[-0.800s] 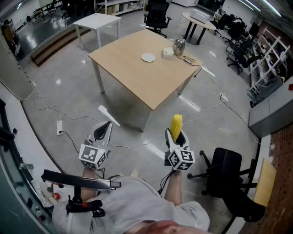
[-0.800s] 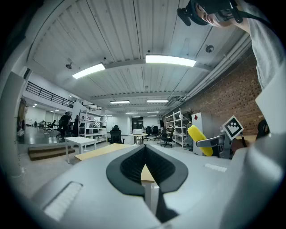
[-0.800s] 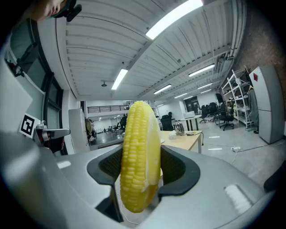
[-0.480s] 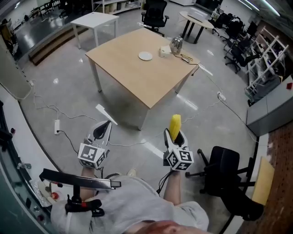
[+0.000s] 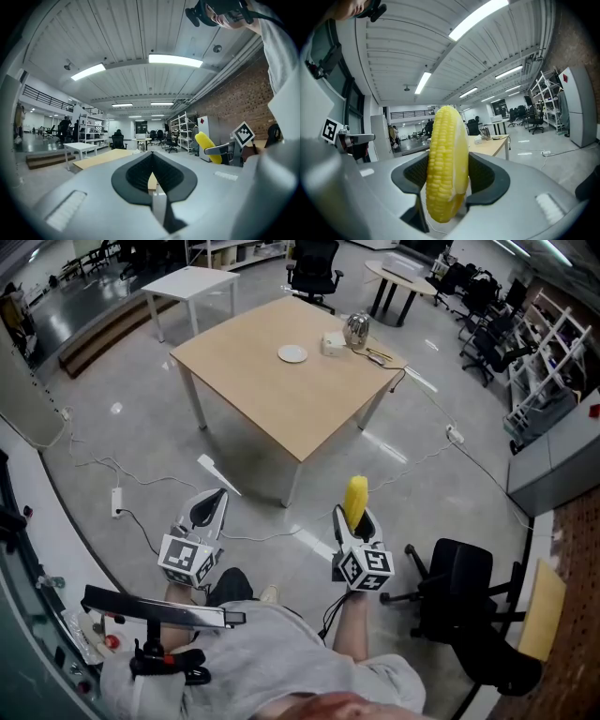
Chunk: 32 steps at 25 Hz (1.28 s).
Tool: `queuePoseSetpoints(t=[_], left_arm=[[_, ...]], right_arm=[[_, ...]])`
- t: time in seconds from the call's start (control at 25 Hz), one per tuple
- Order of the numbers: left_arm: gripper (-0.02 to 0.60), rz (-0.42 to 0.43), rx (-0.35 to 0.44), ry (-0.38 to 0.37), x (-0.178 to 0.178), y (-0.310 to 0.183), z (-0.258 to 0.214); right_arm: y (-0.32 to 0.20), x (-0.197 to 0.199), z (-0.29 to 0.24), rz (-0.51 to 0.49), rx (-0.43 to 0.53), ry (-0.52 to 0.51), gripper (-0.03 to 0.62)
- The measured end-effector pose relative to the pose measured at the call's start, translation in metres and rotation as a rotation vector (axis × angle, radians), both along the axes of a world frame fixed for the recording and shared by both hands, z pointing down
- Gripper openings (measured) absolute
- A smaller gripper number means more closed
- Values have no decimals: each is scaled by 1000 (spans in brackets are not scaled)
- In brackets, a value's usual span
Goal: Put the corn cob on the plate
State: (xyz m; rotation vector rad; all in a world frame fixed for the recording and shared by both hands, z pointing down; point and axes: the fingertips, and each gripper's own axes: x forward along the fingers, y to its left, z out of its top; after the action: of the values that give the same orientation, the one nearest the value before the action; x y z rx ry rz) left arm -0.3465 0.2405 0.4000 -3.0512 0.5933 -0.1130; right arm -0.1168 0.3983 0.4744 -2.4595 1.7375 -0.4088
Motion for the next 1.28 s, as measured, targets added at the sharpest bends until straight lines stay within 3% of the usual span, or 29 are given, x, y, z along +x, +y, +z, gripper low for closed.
queuePoseSetpoints(t=[0.28,0.56,1.04,1.28], left_arm=[[20,47,12,-21,42,-5,2],[20,126,11,-14,106,-29,5],[20,217,1,40,218,-116,-18],[20,253,3,55,253,-144,-29]], right_arm=[[7,31,12,43,5,-25,244],[0,76,12,107,1,-15,244],[-72,156,-15,162,-8,7,244],[-98,184,-26,192,1,11,244]])
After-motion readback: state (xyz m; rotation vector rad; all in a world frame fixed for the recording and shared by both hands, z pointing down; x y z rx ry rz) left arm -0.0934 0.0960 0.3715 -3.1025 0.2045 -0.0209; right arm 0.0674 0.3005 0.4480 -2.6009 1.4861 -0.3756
